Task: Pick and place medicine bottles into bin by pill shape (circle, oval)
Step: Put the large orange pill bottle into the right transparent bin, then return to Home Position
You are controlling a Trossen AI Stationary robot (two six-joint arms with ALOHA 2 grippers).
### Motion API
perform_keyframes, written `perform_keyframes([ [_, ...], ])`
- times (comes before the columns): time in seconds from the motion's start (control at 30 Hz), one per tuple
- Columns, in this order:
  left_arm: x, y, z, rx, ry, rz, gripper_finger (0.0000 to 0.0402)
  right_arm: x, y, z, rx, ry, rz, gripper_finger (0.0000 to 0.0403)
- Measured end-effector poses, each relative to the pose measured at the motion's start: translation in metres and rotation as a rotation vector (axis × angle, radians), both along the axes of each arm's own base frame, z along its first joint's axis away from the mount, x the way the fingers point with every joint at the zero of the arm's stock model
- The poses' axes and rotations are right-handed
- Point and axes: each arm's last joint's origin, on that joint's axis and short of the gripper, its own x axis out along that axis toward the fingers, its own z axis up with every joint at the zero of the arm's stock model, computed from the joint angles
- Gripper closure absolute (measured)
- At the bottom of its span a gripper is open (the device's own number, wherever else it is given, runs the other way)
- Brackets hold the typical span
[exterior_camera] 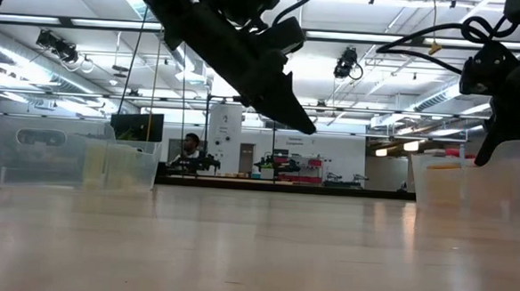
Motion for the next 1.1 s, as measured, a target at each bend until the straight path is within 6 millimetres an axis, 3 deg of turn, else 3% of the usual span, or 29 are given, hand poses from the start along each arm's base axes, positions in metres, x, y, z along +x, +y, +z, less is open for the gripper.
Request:
perform_keyframes([
  [0.2, -0.003, 0.0, 0.009, 0.007, -0.013, -0.034, 0.023, 0.001, 0.0, 0.003, -0.001, -0.009, 0.008, 0.0107],
  [0.47, -0.014, 0.0, 0.029, 0.011, -0.009, -0.047, 0.023, 0.007, 0.002, 0.026, -0.081, -0.043, 0.087, 0.0107],
  [0.63, -0.027, 0.0, 0.019, -0.008, 0.008, -0.038, 0.023, 0.01, 0.003, 0.042, -0.113, -0.1, 0.166, 0.0107],
  [0.83, -0.039, -0.003, -0.003, -0.078, -0.014, -0.04, 0.023, 0.016, 0.006, 0.053, -0.173, -0.302, 0.313, 0.0117],
  [1.1, -0.05, -0.004, 0.006, -0.122, -0.074, -0.103, 0.023, 0.017, 0.009, 0.07, -0.208, -0.571, 0.5, 0.0152],
])
